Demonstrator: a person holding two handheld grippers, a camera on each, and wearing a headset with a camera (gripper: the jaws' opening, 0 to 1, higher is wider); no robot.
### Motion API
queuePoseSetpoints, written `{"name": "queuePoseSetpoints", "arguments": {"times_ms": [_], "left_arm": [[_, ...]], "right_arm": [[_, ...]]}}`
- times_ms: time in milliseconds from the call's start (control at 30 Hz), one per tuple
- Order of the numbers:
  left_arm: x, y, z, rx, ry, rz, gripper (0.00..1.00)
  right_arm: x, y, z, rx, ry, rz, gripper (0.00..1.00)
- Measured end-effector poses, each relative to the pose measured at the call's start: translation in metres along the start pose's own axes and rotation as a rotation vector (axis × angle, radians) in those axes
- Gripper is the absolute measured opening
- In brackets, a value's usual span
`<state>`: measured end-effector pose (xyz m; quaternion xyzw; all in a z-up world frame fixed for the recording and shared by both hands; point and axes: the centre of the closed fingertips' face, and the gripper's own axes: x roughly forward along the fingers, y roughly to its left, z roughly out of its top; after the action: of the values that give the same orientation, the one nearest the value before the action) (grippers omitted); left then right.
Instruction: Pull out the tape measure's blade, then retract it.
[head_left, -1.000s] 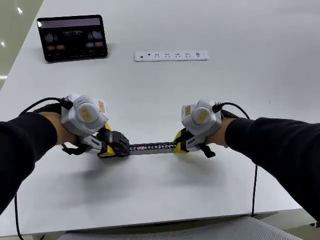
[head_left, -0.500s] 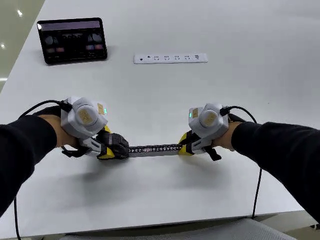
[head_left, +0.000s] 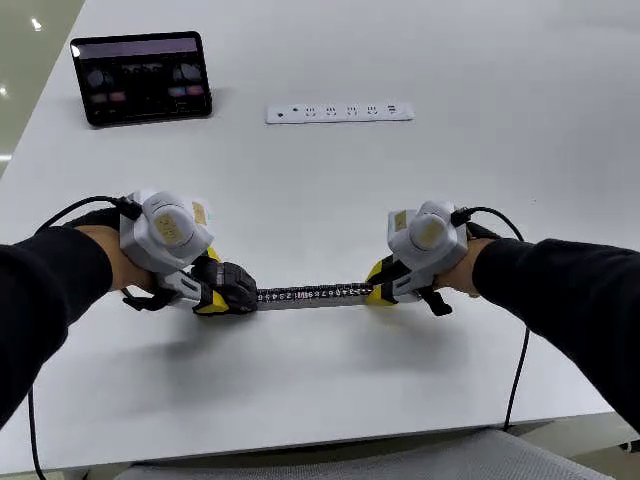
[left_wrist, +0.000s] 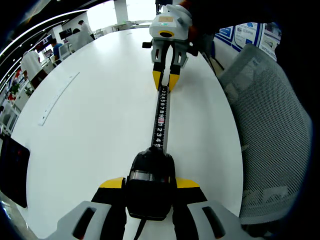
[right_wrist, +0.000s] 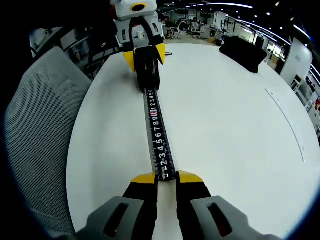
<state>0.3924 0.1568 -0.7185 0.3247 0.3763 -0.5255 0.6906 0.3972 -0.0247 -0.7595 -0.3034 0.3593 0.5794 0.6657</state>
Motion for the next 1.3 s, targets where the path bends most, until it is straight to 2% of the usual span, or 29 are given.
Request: {"name": "queuePoseSetpoints", "arguments": {"times_ms": [1300], "left_arm": [[0.000, 0.000, -0.001, -0.015, -0.007, 0.010, 0.32]], "right_arm": [[-0.027, -0.003, -0.031, 0.027, 0.031, -0.009, 0.08]]}}
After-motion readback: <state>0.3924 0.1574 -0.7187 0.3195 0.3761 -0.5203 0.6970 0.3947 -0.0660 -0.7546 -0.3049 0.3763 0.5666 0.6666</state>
